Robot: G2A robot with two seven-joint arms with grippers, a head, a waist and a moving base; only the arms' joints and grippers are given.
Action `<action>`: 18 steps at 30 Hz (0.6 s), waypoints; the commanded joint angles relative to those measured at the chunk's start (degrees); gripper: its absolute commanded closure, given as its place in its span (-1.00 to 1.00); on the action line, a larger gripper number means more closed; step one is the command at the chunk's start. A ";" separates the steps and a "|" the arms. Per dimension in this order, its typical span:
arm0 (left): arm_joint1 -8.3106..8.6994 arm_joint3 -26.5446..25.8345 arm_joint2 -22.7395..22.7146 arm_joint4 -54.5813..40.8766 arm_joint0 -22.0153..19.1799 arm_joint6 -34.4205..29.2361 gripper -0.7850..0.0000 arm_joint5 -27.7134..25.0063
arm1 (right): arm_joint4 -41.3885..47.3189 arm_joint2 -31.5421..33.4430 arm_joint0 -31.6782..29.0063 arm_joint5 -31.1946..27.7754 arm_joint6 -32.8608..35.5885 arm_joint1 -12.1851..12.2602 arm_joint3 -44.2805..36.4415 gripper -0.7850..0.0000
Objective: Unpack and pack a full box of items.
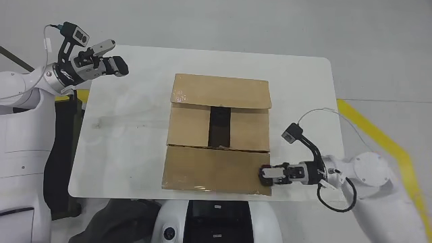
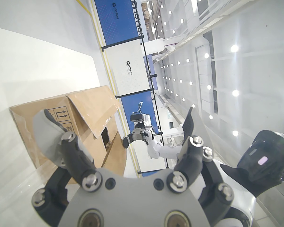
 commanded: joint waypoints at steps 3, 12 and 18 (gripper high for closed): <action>0.00 0.00 0.00 0.00 0.00 0.00 -1.00 0.00 | -3.02 -1.24 0.90 1.26 -3.03 -0.01 0.97 -1.00; 0.00 0.00 0.00 0.00 0.00 0.00 -1.00 0.00 | -5.28 -2.47 0.55 3.09 -8.23 0.06 1.94 -1.00; 0.00 0.00 0.00 0.00 0.00 0.00 -1.00 0.00 | -5.39 -2.62 0.67 4.00 -8.05 0.29 2.41 -1.00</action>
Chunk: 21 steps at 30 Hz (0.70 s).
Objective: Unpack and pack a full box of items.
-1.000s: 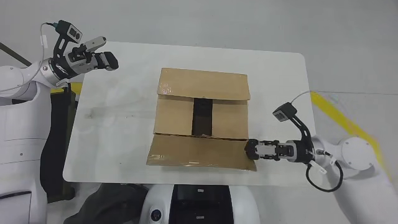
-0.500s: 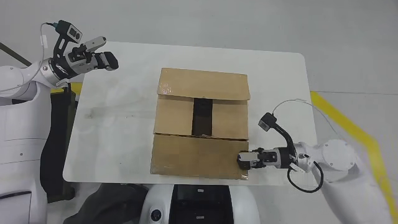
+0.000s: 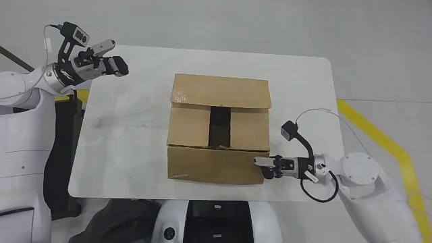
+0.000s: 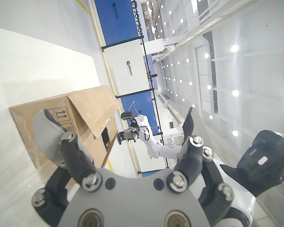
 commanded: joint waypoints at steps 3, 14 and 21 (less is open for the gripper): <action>0.00 0.00 0.00 0.00 0.00 0.00 -1.00 0.00 | 1.55 0.22 0.06 -0.20 1.58 0.17 -0.21 -1.00; 0.00 0.00 0.00 0.00 0.00 0.00 -1.00 0.00 | 1.00 -1.32 -1.91 -0.49 2.47 0.56 -1.19 -1.00; 0.00 0.00 0.00 0.00 0.00 0.00 -1.00 0.00 | -0.52 -4.15 -0.11 -0.41 -0.11 0.29 1.53 -1.00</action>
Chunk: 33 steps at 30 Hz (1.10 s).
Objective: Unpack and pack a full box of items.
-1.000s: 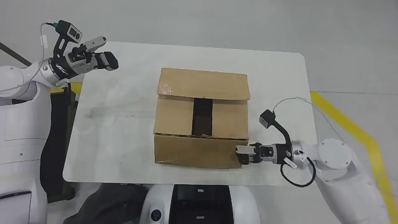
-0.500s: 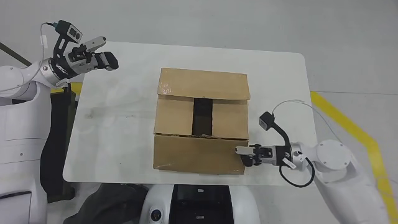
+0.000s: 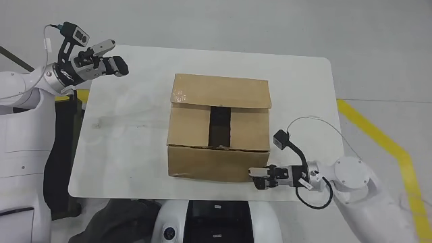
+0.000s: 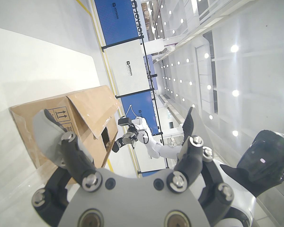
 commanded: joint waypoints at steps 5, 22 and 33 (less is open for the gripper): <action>0.00 0.00 0.00 0.00 0.00 0.00 -1.00 0.00 | -1.57 -1.35 1.53 -1.29 -0.94 -0.07 1.53 -1.00; 0.00 0.00 0.00 0.00 0.00 0.00 -1.00 0.00 | 7.13 8.95 -1.41 -5.17 2.69 1.58 -4.16 -1.00; 0.00 0.00 0.00 0.00 0.00 0.00 -1.00 0.00 | 12.42 19.36 -2.47 -9.41 -3.86 2.13 -4.86 -1.00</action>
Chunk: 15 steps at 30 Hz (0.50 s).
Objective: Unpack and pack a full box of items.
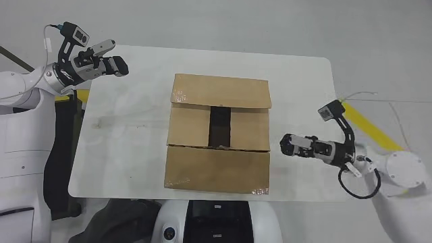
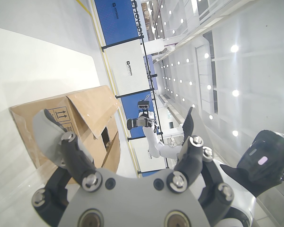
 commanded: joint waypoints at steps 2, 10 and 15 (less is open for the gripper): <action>0.00 0.00 0.00 0.00 0.00 0.00 -1.00 0.00 | 2.83 2.54 0.49 -0.72 -1.29 0.04 1.06 -1.00; 0.00 0.00 0.00 0.00 0.00 0.00 -1.00 0.00 | 6.60 5.78 5.37 1.52 -1.92 0.28 4.87 -1.00; 0.00 0.00 0.00 0.00 0.00 0.00 -1.00 0.00 | 7.49 5.63 8.58 2.43 -1.57 0.35 8.26 -1.00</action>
